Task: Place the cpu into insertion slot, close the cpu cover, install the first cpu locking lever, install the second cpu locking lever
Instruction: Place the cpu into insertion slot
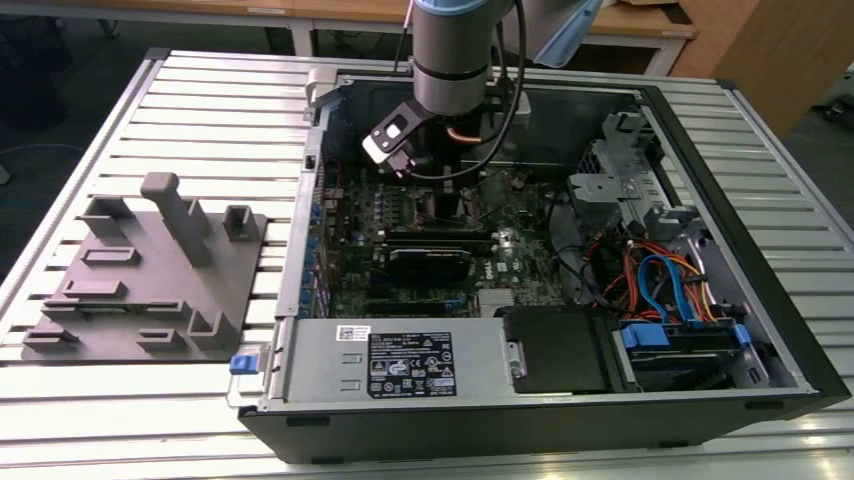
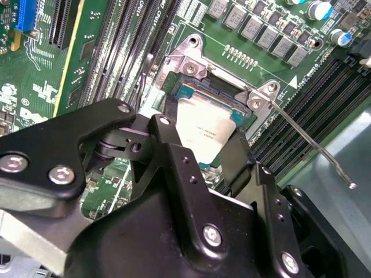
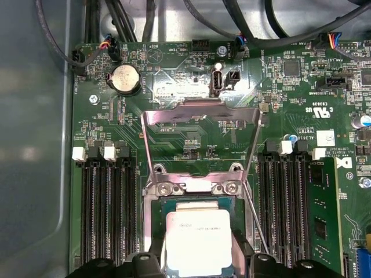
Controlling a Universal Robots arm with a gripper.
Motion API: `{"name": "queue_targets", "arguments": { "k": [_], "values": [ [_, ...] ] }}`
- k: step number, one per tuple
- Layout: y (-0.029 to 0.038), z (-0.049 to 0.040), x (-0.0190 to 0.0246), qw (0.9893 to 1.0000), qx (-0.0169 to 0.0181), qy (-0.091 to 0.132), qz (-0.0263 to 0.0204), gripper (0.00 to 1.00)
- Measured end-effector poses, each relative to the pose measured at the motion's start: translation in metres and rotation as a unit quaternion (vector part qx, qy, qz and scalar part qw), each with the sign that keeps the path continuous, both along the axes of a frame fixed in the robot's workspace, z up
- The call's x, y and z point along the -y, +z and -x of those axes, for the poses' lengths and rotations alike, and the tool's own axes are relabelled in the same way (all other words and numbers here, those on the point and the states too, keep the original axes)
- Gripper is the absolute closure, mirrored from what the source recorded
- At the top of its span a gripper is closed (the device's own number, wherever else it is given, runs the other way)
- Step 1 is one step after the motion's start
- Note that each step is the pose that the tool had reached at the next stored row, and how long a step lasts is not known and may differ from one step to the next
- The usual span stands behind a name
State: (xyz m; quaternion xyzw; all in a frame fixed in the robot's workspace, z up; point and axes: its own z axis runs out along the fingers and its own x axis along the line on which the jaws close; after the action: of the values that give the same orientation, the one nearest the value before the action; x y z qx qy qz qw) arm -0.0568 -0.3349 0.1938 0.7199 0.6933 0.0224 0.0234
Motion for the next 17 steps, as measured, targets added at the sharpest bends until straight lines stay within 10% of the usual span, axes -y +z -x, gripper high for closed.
{"name": "queue_targets", "arguments": {
  "k": [17],
  "values": [
    [0.0041,0.0000,0.0000,1.0000,-0.0022,-0.002,-0.0001,0.47]
  ]
}}
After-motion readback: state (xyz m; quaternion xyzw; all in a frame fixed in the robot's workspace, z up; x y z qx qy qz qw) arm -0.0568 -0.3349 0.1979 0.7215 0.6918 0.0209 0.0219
